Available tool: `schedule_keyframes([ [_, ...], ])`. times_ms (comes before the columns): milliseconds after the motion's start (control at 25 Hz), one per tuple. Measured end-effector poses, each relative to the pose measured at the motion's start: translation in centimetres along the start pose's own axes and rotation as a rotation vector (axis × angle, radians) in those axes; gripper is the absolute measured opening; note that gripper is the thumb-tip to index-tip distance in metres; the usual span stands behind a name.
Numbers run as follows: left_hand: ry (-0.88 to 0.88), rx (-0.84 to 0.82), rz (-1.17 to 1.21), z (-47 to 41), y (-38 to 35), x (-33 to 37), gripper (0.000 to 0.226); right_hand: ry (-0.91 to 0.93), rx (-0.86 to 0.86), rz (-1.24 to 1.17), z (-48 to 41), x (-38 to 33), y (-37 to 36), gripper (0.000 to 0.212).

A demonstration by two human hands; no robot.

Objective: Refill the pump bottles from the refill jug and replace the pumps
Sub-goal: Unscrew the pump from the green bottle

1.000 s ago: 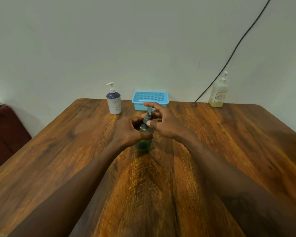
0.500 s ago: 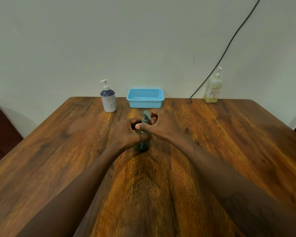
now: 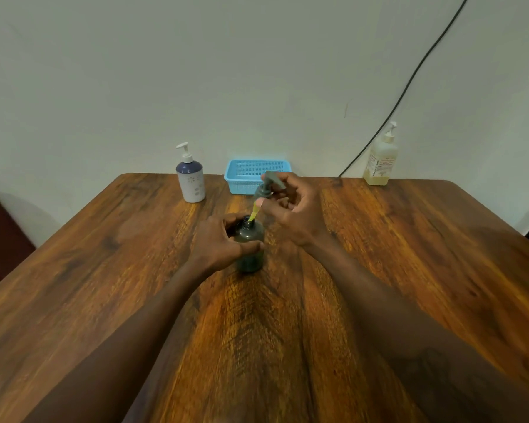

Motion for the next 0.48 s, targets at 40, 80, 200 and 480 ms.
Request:
schedule_keyframes([
  [40,0.007,-0.003,-0.007,0.0,0.1,-0.1,0.071,-0.001,0.066,-0.062,-0.2,-0.3,1.0,0.043],
  [80,0.008,-0.007,-0.021,0.0,0.2,-0.2,0.07,-0.002,0.111,-0.111,-0.2,-0.5,1.8,0.044],
  [200,0.016,-0.002,-0.071,0.2,0.9,-0.4,0.069,0.034,0.149,-0.158,0.5,-0.8,3.1,0.043],
  [480,0.085,0.05,0.004,1.2,2.5,-2.2,0.066,-0.066,0.139,-0.026,1.5,2.7,3.6,0.035],
])
Point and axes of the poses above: each hand's wrist, its own z-axis away from the middle knuckle, its own y-axis out of the back of the hand, x = y × z, the point moved 9 cm from there along -z, towards the middle knuckle, and after that the axes turned 2 degrees about -y, right-handed, at the moved point
